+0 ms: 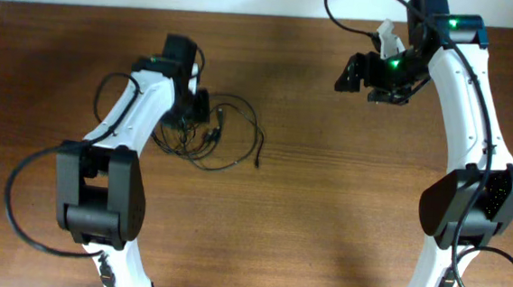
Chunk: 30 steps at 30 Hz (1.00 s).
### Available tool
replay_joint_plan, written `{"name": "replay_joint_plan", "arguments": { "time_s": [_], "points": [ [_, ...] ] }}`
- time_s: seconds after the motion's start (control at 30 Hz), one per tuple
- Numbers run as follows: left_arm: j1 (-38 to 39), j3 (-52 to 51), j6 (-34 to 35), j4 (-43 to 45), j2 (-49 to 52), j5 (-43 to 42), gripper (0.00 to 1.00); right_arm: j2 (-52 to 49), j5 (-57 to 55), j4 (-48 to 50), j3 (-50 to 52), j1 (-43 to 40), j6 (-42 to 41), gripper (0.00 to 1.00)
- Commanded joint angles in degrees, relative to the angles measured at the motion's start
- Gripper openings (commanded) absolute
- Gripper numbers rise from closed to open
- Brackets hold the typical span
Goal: Untangle cables
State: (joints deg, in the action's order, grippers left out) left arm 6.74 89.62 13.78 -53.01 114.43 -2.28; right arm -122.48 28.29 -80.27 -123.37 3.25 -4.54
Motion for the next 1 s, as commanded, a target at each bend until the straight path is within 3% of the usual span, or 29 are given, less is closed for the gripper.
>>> {"name": "replay_joint_plan", "arguments": {
  "time_s": [0.0,0.17,0.3,0.37,0.43,0.47,0.67,0.8,0.97],
  "points": [
    [-0.15,8.15,2.29,-4.87,-3.13,7.43,0.57,-0.48,-0.50,0.11,0.26,0.11,-0.17,0.87],
    [-0.13,3.30,4.87,-4.68,-0.20,10.16,0.58,-0.48,-0.50,0.11,0.26,0.11,-0.17,0.87],
    [-0.13,0.55,5.11,-2.80,5.70,10.05,0.51,-0.48,-0.50,0.09,0.26,0.11,-0.17,0.87],
    [-0.13,0.52,5.11,-1.88,7.82,9.60,0.37,-0.48,-0.52,0.07,0.26,0.11,-0.17,0.87],
    [-0.13,0.94,5.09,-1.49,7.72,9.20,0.06,-0.48,-0.50,0.09,0.26,0.11,-0.17,0.87],
    [-0.13,1.68,5.07,-1.55,7.69,8.70,0.00,-0.48,-0.50,0.09,0.26,0.11,-0.17,0.87],
    [-0.09,20.65,0.98,-10.75,6.27,-2.84,0.00,-0.48,0.11,-0.15,0.26,0.22,-0.20,0.87],
    [1.05,39.04,-2.99,-18.97,4.15,-17.42,0.00,-0.48,21.57,1.18,0.26,2.86,4.57,0.87],
    [3.19,49.75,-2.99,-22.71,1.16,-20.90,0.00,-0.46,27.45,5.57,0.24,7.50,2.45,0.86]
  ]
}}
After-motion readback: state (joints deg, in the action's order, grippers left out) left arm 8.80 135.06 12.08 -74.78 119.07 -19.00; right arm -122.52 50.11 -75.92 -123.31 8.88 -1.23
